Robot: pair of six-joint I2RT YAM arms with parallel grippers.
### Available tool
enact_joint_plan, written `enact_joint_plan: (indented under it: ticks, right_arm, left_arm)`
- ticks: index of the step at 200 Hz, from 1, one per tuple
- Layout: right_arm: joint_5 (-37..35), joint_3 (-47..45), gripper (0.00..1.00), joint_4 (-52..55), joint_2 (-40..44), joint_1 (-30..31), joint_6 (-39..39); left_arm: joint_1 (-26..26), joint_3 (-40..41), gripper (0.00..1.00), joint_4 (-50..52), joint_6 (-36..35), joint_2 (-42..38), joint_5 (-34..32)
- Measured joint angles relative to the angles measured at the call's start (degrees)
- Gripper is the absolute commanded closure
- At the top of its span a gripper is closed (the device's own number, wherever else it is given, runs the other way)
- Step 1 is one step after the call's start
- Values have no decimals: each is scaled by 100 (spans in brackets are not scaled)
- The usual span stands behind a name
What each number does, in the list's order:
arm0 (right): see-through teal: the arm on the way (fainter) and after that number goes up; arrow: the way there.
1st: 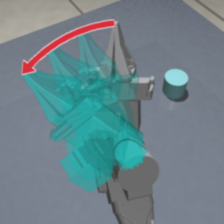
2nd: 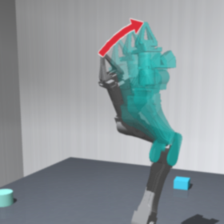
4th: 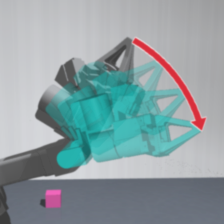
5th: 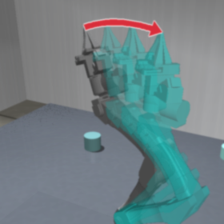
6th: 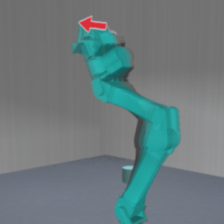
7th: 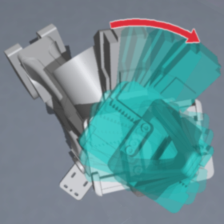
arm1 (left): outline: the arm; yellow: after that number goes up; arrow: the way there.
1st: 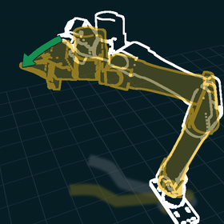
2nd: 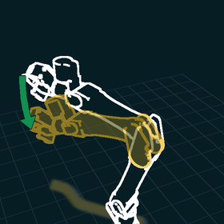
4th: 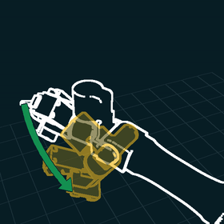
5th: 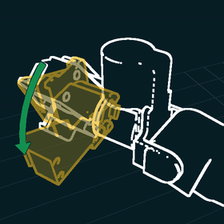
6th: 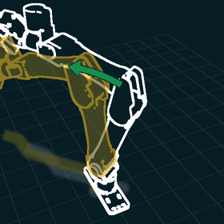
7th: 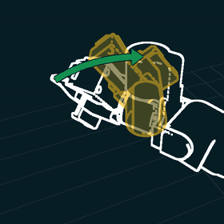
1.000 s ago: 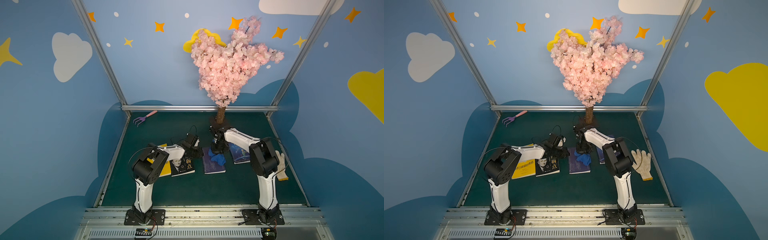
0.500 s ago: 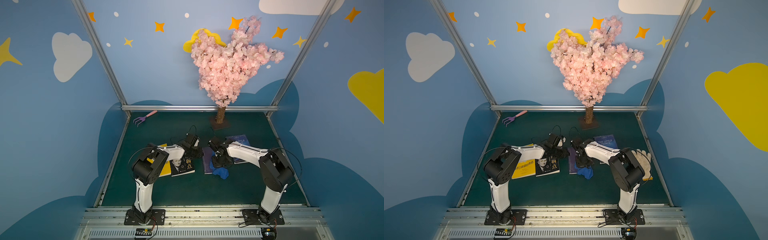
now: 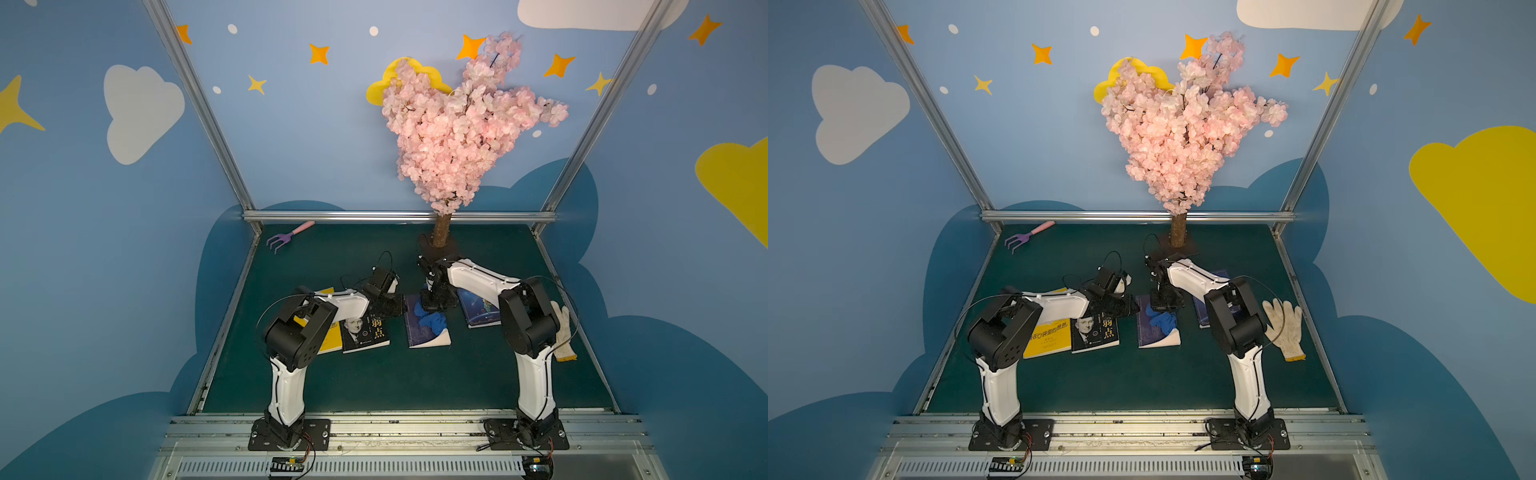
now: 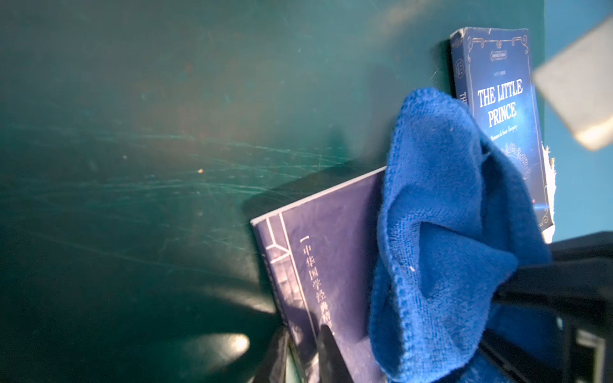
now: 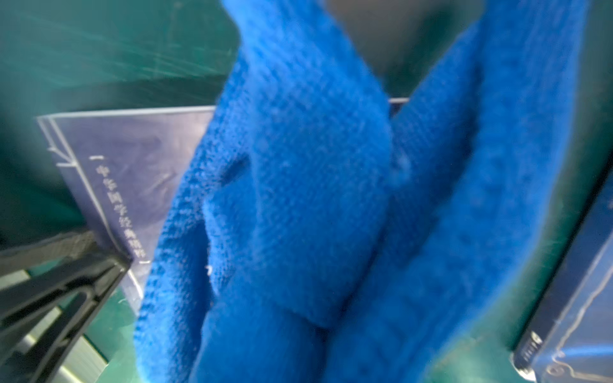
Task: Wipe the cover of the book
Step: Wipe the dirt from the cover of the book.
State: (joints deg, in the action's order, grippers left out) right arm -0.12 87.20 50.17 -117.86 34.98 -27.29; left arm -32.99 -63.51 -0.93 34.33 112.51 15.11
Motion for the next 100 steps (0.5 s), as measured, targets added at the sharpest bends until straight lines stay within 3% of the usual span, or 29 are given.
enact_joint_plan:
  ticks: [49, 100]
  right_arm:
    - [-31, -1687, 100, -951, 1123, 232, -122]
    - [-63, -1458, 100, -782, 1019, 223, -118]
  left_arm:
    - [7, 0, 79, 0, -2, 0, 13]
    - [7, 0, 79, 0, -2, 0, 26]
